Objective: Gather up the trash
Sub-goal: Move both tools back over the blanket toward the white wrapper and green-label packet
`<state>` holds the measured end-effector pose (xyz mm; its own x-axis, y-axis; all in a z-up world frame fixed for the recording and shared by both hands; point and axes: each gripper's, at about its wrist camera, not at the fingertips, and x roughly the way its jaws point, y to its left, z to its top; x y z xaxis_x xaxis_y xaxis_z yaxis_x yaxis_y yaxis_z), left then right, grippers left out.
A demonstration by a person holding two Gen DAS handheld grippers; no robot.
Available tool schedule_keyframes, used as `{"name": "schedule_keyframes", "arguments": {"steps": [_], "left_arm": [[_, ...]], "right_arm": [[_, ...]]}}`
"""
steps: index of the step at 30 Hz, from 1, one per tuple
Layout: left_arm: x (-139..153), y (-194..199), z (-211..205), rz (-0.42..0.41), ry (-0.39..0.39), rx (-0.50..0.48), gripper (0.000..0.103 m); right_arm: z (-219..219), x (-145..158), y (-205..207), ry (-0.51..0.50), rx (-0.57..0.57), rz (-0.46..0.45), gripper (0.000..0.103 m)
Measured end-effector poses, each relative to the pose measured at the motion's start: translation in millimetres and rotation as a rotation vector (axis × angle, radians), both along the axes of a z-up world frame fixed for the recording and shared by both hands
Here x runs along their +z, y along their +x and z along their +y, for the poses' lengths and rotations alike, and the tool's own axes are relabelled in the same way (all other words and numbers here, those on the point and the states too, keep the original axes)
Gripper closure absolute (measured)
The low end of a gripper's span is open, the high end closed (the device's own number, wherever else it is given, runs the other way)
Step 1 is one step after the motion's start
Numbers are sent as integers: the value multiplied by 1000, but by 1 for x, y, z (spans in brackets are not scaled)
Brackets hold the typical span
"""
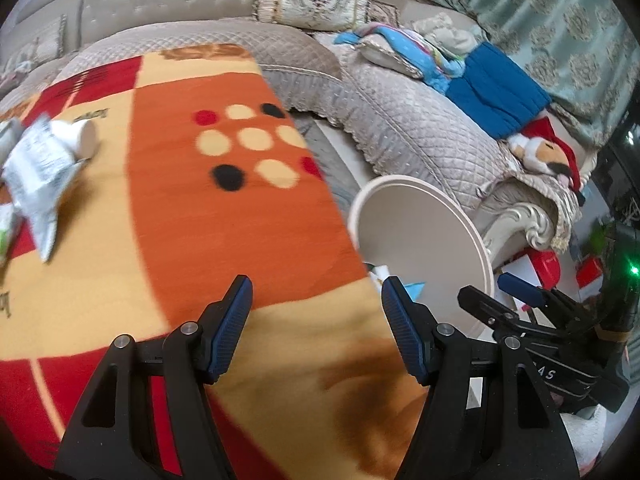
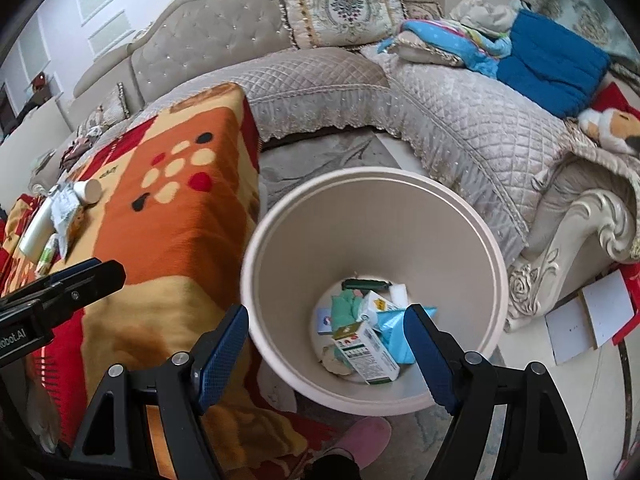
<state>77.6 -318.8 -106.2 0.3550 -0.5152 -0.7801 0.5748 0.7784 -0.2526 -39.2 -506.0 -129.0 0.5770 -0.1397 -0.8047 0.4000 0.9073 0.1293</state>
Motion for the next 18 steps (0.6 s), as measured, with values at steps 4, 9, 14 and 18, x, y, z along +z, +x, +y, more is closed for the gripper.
{"name": "schedule_keyframes", "arguments": {"steps": [4,9,14,18], "left_arm": [[2,6,32,-13,17,54,37],[0,19,77,-14,45,123,37],[6,37,132,-23,57,206,37],[7,59,176,-33,83,287,37]], "right_arm": [[19,7,10,2,44,-11,25],[49,9,29,7,112,-14,25],[83,11,51,32,192,-17,25],[111,10,68,41,255,-16,23]]}}
